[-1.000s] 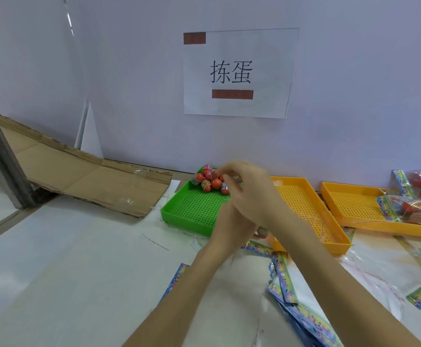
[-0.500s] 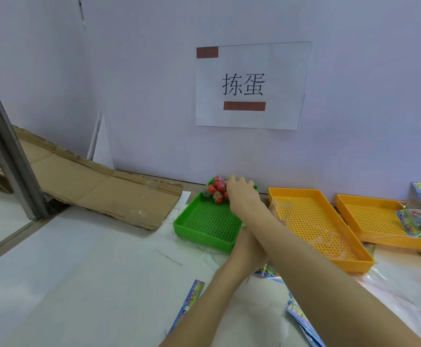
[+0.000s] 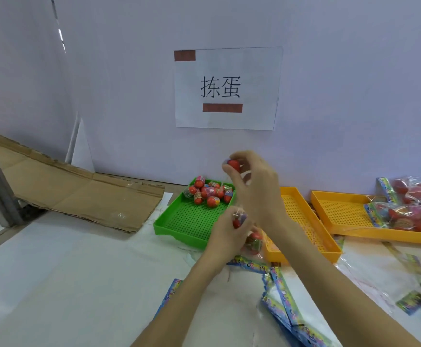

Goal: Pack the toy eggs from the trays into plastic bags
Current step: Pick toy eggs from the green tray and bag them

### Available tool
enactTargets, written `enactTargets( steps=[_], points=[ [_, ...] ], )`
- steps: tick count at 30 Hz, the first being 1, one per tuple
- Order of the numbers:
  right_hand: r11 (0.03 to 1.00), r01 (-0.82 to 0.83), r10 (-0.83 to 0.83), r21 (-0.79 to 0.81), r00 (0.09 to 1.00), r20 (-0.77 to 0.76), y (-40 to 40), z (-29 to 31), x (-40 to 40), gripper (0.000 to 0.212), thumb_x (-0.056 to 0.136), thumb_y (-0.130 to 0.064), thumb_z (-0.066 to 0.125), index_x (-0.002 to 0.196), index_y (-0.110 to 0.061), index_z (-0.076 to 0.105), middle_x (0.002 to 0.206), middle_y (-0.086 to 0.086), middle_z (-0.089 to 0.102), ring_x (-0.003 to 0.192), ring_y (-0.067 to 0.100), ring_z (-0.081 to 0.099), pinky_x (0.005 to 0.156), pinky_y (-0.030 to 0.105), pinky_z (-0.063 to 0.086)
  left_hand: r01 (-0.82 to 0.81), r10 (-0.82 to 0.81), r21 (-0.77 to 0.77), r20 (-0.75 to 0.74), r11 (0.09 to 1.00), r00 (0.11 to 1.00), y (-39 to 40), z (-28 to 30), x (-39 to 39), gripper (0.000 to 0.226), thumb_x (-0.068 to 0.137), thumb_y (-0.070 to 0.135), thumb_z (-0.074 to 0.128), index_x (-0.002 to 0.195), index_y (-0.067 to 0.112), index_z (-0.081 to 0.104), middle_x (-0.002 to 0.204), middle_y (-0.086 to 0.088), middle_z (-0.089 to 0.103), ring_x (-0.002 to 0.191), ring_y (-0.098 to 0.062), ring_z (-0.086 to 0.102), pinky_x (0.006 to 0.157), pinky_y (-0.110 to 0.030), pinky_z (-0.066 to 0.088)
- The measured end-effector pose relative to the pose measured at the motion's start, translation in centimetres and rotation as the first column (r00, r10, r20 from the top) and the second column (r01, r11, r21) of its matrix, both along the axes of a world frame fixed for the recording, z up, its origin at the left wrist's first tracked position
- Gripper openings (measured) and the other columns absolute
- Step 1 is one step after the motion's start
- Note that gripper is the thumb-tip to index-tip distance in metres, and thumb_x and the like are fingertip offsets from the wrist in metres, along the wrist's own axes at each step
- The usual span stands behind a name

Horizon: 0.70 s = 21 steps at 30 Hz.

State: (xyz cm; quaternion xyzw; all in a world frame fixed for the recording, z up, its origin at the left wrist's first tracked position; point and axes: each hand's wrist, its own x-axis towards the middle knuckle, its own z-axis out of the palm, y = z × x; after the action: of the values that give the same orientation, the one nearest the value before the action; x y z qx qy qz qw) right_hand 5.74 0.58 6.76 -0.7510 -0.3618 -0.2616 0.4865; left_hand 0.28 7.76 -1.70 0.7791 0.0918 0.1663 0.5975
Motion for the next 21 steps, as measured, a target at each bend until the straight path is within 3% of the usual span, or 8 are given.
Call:
enactTargets(
  steps=[2, 5, 9, 12, 17, 21],
  points=[
    [0.993, -0.013, 0.014, 0.121, 1.0, -0.011, -2.6, -0.4, -0.6, 0.02, 0.099, -0.026, 0.069, 0.116, -0.015, 0.066, 0.105, -0.002, 0.071, 0.089, 0.008, 0.069, 0.073, 0.015, 0.054, 0.02, -0.018, -0.064, 0.029, 0.998, 0.999, 0.0, 0.4, -0.4, 0.024, 0.104, 0.033, 0.062, 0.098, 0.009, 0.061, 0.076, 0.01, 0.074, 0.064, 0.005, 0.064, 0.06, -0.01, 0.044],
    [0.978, 0.003, 0.019, 0.208, 0.995, -0.102, -5.9, -2.2, -1.2, 0.019, 0.101, -0.027, 0.063, 0.118, -0.017, 0.063, 0.104, 0.0, 0.073, 0.086, 0.012, 0.075, 0.061, 0.025, 0.058, 0.051, -0.047, -0.14, 0.028, 0.989, 0.998, -0.1, 0.5, -0.6, 0.029, 0.104, 0.04, 0.061, 0.105, 0.011, 0.064, 0.092, 0.001, 0.08, 0.076, -0.002, 0.072, 0.064, -0.012, 0.051],
    [0.984, -0.06, 0.102, 0.17, 0.963, -0.249, -7.6, -4.5, -1.4, 0.017, 0.103, -0.017, 0.059, 0.12, -0.017, 0.063, 0.113, 0.004, 0.069, 0.085, 0.009, 0.076, 0.055, 0.024, 0.059, 0.061, -0.054, -0.086, 0.082, 0.994, 0.995, -0.3, 1.0, -0.8, 0.019, 0.105, 0.033, 0.062, 0.102, 0.014, 0.065, 0.084, 0.004, 0.077, 0.08, -0.009, 0.074, 0.072, -0.025, 0.058],
    [0.997, -0.044, 0.053, 0.06, 0.984, -0.169, -8.0, -4.7, -0.9, 0.017, 0.103, -0.016, 0.059, 0.118, -0.021, 0.063, 0.112, 0.004, 0.068, 0.073, 0.008, 0.071, 0.053, 0.017, 0.054, 0.081, -0.08, -0.004, 0.14, 0.997, 0.987, -0.3, 1.1, -0.9, 0.014, 0.105, 0.026, 0.063, 0.107, 0.012, 0.065, 0.081, 0.013, 0.075, 0.075, -0.001, 0.072, 0.066, -0.017, 0.056],
    [0.997, 0.014, -0.013, -0.072, 1.0, 0.012, -8.4, -4.4, -0.5, 0.023, 0.103, -0.022, 0.059, 0.123, -0.013, 0.064, 0.11, 0.001, 0.067, 0.086, 0.013, 0.071, 0.061, 0.021, 0.056, 0.133, -0.152, 0.14, 0.137, 0.981, 0.979, -0.5, 1.0, -1.0, 0.017, 0.098, 0.027, 0.073, 0.109, 0.018, 0.062, 0.097, -0.008, 0.074, 0.087, -0.024, 0.076, 0.083, -0.05, 0.062],
    [0.993, 0.051, -0.051, -0.111, 0.999, -0.003, -8.9, -4.1, -0.5, 0.028, 0.098, -0.032, 0.061, 0.119, -0.014, 0.064, 0.102, -0.004, 0.071, 0.077, 0.008, 0.069, 0.066, 0.007, 0.049, 0.15, -0.169, 0.122, 0.165, 0.981, 0.972, -0.3, 0.8, -1.0, 0.02, 0.1, 0.027, 0.071, 0.11, 0.014, 0.059, 0.094, -0.008, 0.076, 0.084, -0.021, 0.076, 0.084, -0.052, 0.061]
  ],
)
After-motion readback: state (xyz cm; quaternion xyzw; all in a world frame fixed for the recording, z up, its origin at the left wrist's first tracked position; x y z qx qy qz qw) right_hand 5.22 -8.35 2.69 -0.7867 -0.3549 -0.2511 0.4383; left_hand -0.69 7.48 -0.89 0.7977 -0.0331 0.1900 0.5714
